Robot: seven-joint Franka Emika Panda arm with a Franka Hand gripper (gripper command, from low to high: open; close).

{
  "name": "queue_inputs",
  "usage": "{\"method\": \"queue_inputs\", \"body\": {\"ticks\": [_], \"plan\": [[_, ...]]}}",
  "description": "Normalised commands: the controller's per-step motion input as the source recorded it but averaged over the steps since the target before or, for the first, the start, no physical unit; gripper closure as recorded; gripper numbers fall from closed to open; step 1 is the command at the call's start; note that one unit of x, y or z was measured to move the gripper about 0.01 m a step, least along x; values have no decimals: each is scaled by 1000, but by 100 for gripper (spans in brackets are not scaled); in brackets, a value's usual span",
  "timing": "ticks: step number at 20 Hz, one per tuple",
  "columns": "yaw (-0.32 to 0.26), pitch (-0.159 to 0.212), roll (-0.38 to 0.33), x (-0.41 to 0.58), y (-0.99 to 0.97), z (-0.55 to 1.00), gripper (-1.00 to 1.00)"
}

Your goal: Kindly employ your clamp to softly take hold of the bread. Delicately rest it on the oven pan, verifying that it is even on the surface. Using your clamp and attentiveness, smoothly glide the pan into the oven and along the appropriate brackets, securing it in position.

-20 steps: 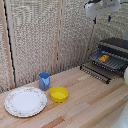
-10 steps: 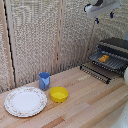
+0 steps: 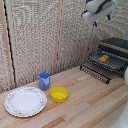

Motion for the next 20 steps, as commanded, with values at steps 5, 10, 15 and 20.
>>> {"method": "queue_inputs", "body": {"ticks": [5, 10, 15, 20], "plan": [[170, 142, -231, 93, 373, -620, -100], [180, 217, -224, -10, 275, -449, -100], [210, 255, -219, -98, 163, -343, -100], [291, 228, -136, -58, 0, -382, -100]]}}
